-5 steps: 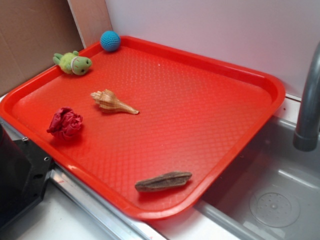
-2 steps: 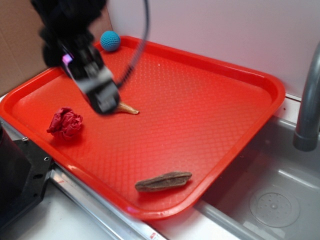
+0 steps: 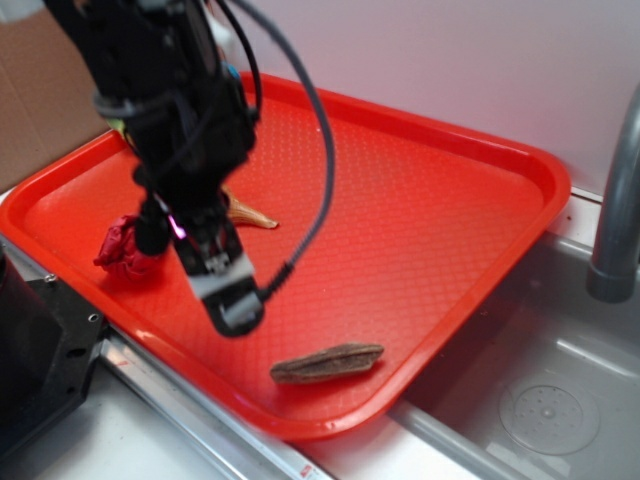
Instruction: Grab the wood chip.
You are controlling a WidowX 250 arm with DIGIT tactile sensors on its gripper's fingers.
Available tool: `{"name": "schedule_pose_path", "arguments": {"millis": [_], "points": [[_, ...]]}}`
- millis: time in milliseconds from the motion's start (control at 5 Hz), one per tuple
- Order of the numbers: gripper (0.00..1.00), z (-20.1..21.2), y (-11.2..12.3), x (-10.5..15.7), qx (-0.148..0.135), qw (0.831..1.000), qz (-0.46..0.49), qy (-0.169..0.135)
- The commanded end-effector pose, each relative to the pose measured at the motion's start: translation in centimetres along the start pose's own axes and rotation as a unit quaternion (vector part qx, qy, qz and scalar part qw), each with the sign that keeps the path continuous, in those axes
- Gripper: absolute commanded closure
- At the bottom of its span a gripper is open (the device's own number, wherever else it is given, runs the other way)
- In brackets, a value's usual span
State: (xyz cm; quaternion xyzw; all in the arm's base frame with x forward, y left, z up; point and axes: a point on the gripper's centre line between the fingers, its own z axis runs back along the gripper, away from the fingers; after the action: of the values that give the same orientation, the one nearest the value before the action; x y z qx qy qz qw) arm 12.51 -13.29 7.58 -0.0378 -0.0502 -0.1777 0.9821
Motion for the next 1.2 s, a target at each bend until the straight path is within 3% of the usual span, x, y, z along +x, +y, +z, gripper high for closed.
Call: {"name": "schedule_pose_path", "arguments": {"millis": [0,200,400,600,800,1000], "points": [[0.00,-5.0,-3.8,2.0,-0.011,0.998,-0.055,0.001],[0.00,-6.0,-4.5,2.7,0.009,0.997,-0.070,0.014],[1.00,-6.1,-4.1,2.6,0.000,0.998,-0.060,0.025],[1.00,-5.1,-3.5,1.6,0.000,0.998,-0.047,0.032],[1.00,-2.6,-2.4,0.7,-0.009,0.999,-0.032,0.018],[0.00,-0.1,-0.8,0.6,-0.005,1.000,-0.024,0.001]]}}
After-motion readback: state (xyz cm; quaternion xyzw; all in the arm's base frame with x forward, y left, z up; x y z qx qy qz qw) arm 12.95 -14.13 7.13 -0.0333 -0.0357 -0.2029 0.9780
